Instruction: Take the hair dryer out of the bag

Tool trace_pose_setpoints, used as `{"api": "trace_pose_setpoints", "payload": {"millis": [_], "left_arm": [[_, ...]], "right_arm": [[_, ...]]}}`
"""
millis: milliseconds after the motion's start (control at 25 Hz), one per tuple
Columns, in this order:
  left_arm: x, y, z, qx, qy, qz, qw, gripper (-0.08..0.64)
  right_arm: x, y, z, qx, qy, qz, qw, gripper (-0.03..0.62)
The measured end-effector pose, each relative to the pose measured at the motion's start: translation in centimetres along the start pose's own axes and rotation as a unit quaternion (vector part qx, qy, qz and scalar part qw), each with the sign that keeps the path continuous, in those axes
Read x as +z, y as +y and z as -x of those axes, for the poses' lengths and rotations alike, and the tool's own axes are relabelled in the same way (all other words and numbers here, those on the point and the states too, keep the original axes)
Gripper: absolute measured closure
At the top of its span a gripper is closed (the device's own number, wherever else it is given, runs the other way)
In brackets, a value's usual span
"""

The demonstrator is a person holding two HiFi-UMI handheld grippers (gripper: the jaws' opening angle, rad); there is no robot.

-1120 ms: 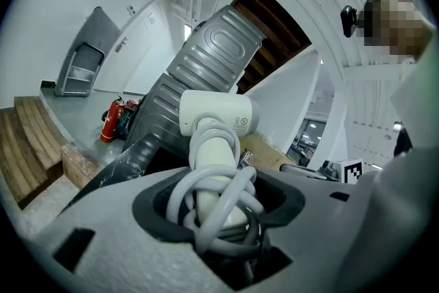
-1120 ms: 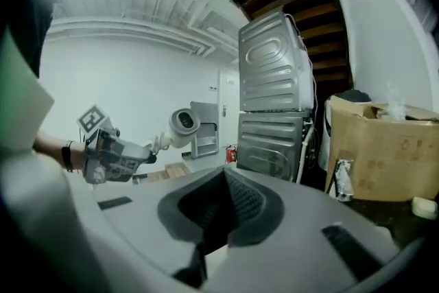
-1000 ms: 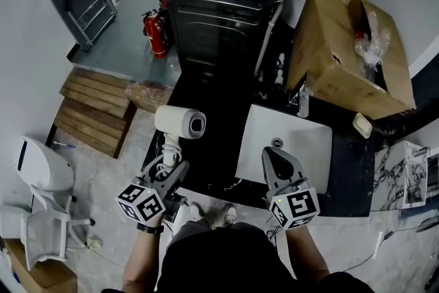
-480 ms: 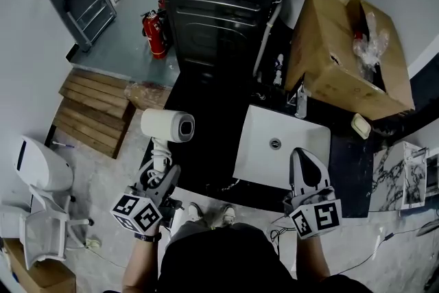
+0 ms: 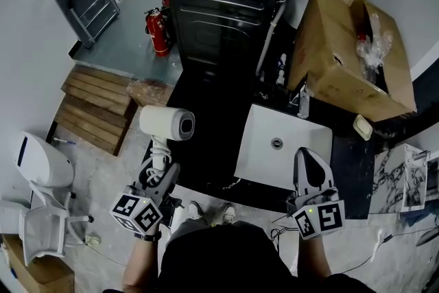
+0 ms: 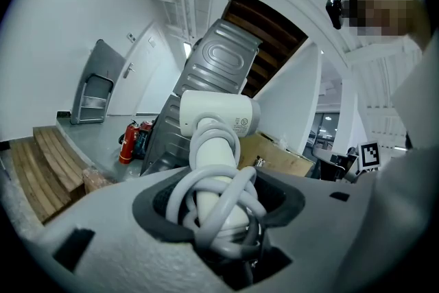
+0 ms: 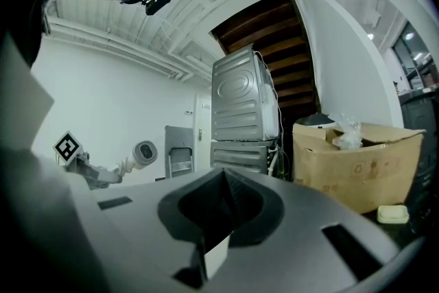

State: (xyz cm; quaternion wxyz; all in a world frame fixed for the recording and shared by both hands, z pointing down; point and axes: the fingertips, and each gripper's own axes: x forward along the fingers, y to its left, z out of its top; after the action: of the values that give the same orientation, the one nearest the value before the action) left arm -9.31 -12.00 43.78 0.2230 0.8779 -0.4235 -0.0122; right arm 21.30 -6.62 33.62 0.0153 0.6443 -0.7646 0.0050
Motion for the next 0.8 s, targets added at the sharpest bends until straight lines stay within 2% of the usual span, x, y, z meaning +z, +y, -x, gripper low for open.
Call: {"api": "trace_pose_setpoints", "payload": {"millis": [280,800], "left_arm": [[0.3,0.3,0.0,0.009,-0.004,-0.002,0.9999,0.317],[1.9,0.4,0.5,0.008,-0.022,-0.004,0.9997,0.318]], "right_arm": [[0.3,0.0,-0.6,0.001,-0.002,0.007,1.0,0.58],[0.4,1.8,-2.3,0.027,-0.003,0.03,0.999,0.58]]}}
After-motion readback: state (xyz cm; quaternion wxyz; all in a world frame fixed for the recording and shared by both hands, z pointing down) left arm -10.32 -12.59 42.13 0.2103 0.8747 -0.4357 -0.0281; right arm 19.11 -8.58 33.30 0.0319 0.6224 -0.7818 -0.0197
